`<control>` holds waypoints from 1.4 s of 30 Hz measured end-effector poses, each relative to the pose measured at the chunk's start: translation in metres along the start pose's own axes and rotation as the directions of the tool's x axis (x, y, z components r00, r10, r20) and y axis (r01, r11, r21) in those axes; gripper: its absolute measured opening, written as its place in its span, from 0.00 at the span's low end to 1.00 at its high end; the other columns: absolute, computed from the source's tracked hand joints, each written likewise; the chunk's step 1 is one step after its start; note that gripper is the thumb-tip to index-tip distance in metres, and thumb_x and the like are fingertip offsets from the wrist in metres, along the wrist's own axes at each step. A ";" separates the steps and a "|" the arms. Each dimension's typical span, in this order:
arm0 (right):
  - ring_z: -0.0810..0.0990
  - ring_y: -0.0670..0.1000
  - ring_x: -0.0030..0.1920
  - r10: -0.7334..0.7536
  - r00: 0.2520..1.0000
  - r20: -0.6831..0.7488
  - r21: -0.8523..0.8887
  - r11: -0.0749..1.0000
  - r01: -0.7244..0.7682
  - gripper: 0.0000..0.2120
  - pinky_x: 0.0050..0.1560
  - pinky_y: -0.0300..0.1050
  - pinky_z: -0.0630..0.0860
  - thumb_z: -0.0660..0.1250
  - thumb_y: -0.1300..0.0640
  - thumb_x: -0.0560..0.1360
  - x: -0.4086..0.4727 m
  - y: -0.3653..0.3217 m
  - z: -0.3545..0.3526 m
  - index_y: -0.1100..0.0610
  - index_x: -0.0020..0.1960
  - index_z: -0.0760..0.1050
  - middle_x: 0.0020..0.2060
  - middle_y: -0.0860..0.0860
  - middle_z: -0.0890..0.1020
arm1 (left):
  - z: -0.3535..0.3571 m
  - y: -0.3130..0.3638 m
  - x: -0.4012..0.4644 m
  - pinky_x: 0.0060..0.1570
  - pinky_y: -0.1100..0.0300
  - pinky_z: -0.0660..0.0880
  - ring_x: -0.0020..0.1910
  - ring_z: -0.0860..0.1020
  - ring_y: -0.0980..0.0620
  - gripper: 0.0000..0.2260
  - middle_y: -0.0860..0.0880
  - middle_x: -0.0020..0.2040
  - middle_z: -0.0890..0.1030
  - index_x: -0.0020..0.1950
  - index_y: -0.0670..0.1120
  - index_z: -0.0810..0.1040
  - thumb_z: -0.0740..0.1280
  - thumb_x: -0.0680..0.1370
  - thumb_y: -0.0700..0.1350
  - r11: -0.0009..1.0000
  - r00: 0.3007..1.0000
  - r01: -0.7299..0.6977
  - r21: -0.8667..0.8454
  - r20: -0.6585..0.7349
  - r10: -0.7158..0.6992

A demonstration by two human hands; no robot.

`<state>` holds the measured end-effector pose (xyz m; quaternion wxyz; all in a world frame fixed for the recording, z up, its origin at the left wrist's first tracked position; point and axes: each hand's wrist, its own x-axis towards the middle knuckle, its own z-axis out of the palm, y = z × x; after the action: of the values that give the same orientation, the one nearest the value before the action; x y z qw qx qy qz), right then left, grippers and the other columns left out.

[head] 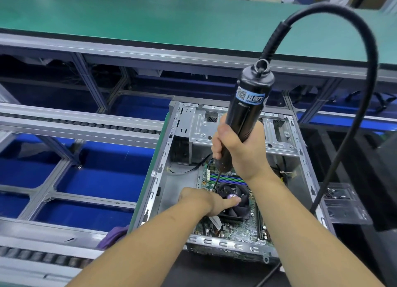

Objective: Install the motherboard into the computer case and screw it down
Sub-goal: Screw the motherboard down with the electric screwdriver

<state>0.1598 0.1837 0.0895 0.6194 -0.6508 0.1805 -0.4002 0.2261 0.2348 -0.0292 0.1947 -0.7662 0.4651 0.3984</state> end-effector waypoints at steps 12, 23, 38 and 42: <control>0.71 0.59 0.23 -0.005 0.999 0.048 -0.064 0.998 0.009 0.14 0.27 0.63 0.73 0.72 0.44 0.68 0.004 0.003 0.002 0.52 0.36 0.71 0.25 0.53 0.76 | 0.001 -0.002 0.001 0.67 0.48 0.62 0.76 0.64 0.47 0.53 0.51 0.77 0.65 0.77 0.55 0.65 0.36 0.62 0.83 0.999 1.000 -0.029 -0.030 -0.011 0.029; 0.85 0.62 0.40 -0.049 0.999 -0.008 -0.104 0.993 0.048 0.18 0.44 0.61 0.83 0.74 0.50 0.69 0.006 -0.009 0.003 0.63 0.48 0.75 0.38 0.63 0.83 | 0.001 -0.004 0.000 0.71 0.48 0.60 0.76 0.63 0.48 0.54 0.51 0.78 0.64 0.76 0.54 0.67 0.40 0.61 0.85 0.993 0.999 -0.047 -0.104 -0.023 0.045; 0.77 0.51 0.29 -0.023 1.000 0.021 -0.105 0.994 0.025 0.21 0.35 0.52 0.78 0.72 0.50 0.67 0.009 -0.012 0.002 0.65 0.46 0.69 0.29 0.51 0.78 | -0.001 -0.001 -0.004 0.68 0.48 0.61 0.76 0.64 0.46 0.55 0.50 0.78 0.65 0.76 0.53 0.66 0.37 0.61 0.84 0.998 1.000 -0.025 -0.052 -0.005 0.025; 0.77 0.51 0.29 0.002 1.000 0.005 -0.130 0.992 -0.002 0.19 0.36 0.53 0.79 0.72 0.50 0.66 0.011 -0.008 0.002 0.63 0.44 0.70 0.29 0.50 0.78 | -0.001 -0.001 -0.004 0.67 0.47 0.61 0.75 0.64 0.45 0.54 0.50 0.77 0.65 0.76 0.55 0.66 0.36 0.62 0.84 0.999 1.000 -0.026 -0.028 -0.006 0.026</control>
<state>0.1657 0.1778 0.1004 0.5765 -0.6906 0.2053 -0.3854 0.2265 0.2366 -0.0255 0.1775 -0.7639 0.4698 0.4053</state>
